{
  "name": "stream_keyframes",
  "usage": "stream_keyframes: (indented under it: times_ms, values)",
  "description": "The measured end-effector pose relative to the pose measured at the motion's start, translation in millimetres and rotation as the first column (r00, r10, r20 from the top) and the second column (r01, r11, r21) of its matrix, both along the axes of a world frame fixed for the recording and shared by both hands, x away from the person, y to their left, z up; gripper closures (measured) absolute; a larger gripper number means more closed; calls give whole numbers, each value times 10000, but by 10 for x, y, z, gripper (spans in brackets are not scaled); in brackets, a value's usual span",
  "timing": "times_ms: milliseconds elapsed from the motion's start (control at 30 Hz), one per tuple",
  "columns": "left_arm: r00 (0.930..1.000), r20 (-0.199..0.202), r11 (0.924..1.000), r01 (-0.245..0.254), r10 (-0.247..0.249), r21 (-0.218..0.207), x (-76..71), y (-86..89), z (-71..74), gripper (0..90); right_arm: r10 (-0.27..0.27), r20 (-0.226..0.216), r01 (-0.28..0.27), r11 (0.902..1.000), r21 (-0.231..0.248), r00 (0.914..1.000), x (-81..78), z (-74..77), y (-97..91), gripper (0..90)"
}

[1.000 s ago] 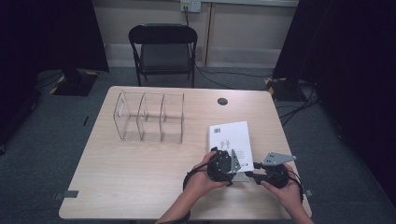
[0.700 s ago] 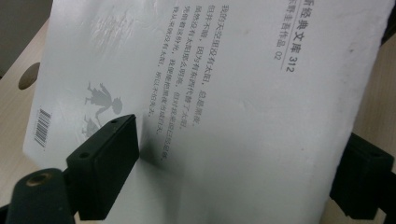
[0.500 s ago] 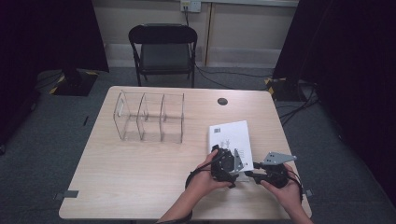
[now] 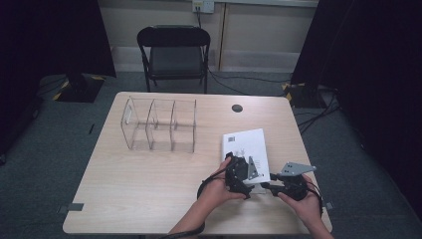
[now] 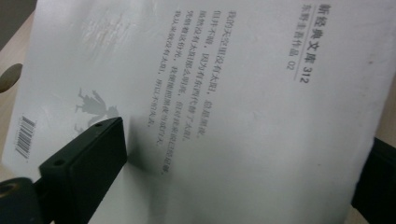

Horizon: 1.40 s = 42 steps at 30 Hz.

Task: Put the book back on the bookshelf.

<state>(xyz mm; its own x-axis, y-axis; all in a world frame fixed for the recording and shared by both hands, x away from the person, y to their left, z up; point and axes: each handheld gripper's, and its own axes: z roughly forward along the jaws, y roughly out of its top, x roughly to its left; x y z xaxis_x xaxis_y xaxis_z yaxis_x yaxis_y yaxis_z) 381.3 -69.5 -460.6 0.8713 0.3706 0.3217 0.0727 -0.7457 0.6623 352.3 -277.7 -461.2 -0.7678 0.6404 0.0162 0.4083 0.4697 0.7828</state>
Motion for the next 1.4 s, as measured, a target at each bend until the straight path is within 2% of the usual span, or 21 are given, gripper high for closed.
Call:
stream_keyframes:
  times_ms: [267,367,500,600,733,900,967,1067,1400]
  values:
    - [10000,58,9998,-46,45,171,0,-11,5,69,1,-20,-1,10000,23,10000,0,-6,-1,617]
    - [9992,292,9990,269,-280,366,-39,-9,38,152,11,-76,-11,10000,-12,10000,-3,-15,-5,617]
    - [9967,548,9950,551,-598,838,-84,-21,94,258,8,-89,-6,9998,177,10000,0,-12,-6,607]
    - [9964,537,9923,599,-660,1083,-94,-17,126,300,185,-214,-176,9989,432,9996,0,-14,6,528]
    - [9970,403,9922,613,-660,1088,-82,-20,156,319,463,-171,-451,9967,679,9988,5,-16,0,395]
    - [9979,102,9916,629,-645,1131,-33,1,240,333,870,-255,-867,9962,127,9959,-34,-111,-32,335]
    - [9977,32,9891,660,-670,1317,-18,6,267,339,903,-195,-906,9958,-130,9957,-54,-145,-47,324]
    - [9980,-82,9873,630,-625,1456,5,6,291,352,862,-200,-865,9961,-171,9961,-66,-167,-78,319]
    - [9970,-542,9863,627,-550,1527,117,18,420,373,835,365,-807,9942,-711,9958,-108,-234,-54,302]
